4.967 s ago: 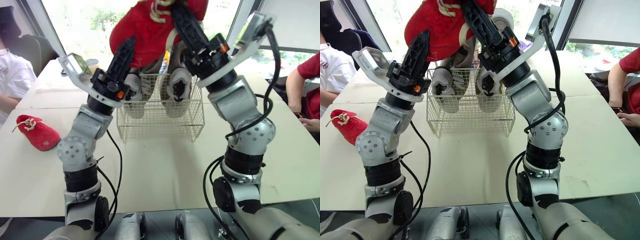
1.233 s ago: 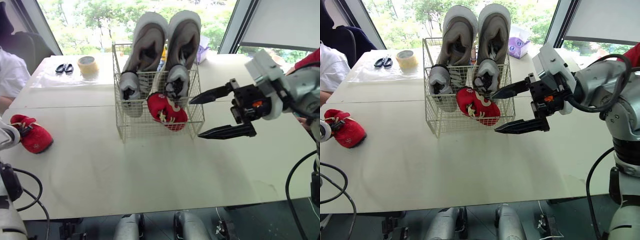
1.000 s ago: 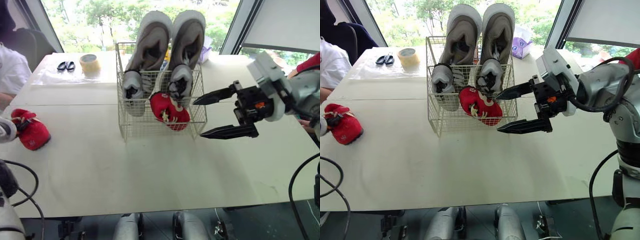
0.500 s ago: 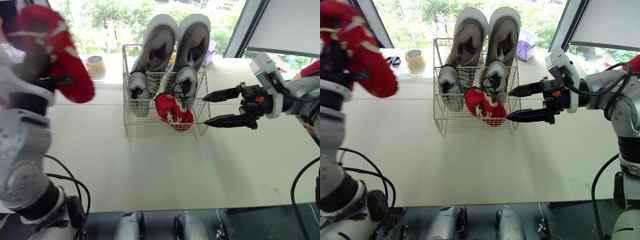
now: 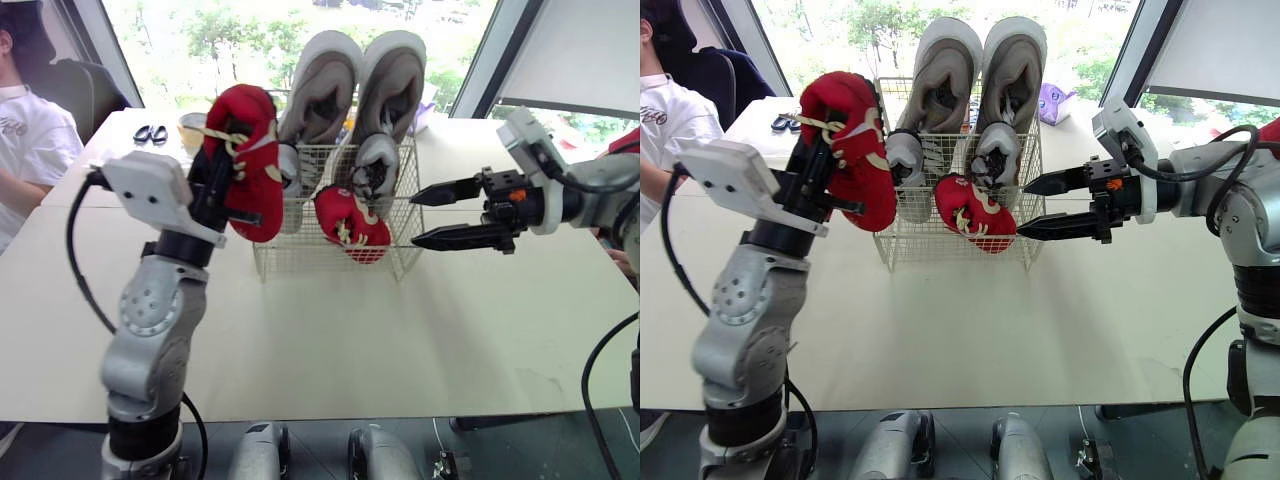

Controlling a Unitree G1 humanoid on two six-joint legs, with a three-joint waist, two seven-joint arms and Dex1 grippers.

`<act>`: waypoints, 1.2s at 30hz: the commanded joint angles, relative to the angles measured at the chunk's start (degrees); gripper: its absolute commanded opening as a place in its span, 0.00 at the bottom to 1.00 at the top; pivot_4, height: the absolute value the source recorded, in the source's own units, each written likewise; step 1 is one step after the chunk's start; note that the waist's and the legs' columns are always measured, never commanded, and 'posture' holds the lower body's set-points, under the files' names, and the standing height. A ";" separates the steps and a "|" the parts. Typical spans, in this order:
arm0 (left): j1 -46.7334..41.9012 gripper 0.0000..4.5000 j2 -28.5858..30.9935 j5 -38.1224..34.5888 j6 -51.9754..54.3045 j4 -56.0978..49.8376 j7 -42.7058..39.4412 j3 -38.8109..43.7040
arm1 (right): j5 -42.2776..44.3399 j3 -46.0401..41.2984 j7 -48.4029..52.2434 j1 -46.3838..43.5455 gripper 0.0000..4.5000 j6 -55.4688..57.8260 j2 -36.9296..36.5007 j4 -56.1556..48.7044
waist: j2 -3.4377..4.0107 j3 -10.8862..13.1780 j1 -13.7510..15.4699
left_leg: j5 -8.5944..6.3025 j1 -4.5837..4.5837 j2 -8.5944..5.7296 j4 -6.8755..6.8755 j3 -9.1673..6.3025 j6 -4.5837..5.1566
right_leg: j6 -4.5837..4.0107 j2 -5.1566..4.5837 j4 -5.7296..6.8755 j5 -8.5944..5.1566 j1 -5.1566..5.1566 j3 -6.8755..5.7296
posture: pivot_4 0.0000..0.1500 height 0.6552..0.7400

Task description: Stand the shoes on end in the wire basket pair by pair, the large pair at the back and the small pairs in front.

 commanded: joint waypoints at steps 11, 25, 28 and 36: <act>-1.05 0.02 -5.62 10.42 -18.50 15.73 -2.10 -3.95 | 6.72 -10.14 -7.75 7.01 1.00 6.87 -1.58 -11.09 | 0.01 0.00 0.06 | 0.00 -0.02 0.03 0.00 -0.02 0.01 | 0.06 0.01 0.01 0.03 -0.01 -0.02 | 1.00 0.94; 6.49 0.02 -8.21 -4.70 0.28 8.44 -2.20 2.53 | 10.44 -13.65 -13.84 13.28 1.00 6.07 0.81 -13.86 | 0.19 -0.11 -0.06 | -0.01 -0.01 0.08 0.01 -0.06 0.03 | 0.10 0.08 0.01 0.05 0.00 -0.02 | 1.00 0.94; 7.35 0.02 -6.52 -7.82 3.18 5.37 -3.89 3.40 | 10.02 -12.91 -13.81 13.32 1.00 4.96 1.04 -13.00 | 0.30 -0.18 -0.26 | -0.01 0.00 0.11 0.01 -0.05 0.03 | 0.17 0.13 0.01 0.09 0.00 -0.02 | 1.00 0.94; 9.36 0.67 -0.06 -14.00 12.81 -3.76 -5.93 5.00 | 8.46 -10.76 -12.16 13.08 1.00 1.77 0.74 -10.43 | 0.39 -0.23 0.01 | 0.01 -0.01 0.09 0.03 -0.08 0.00 | 0.01 0.14 0.01 -0.01 0.01 -0.02 | 1.00 0.94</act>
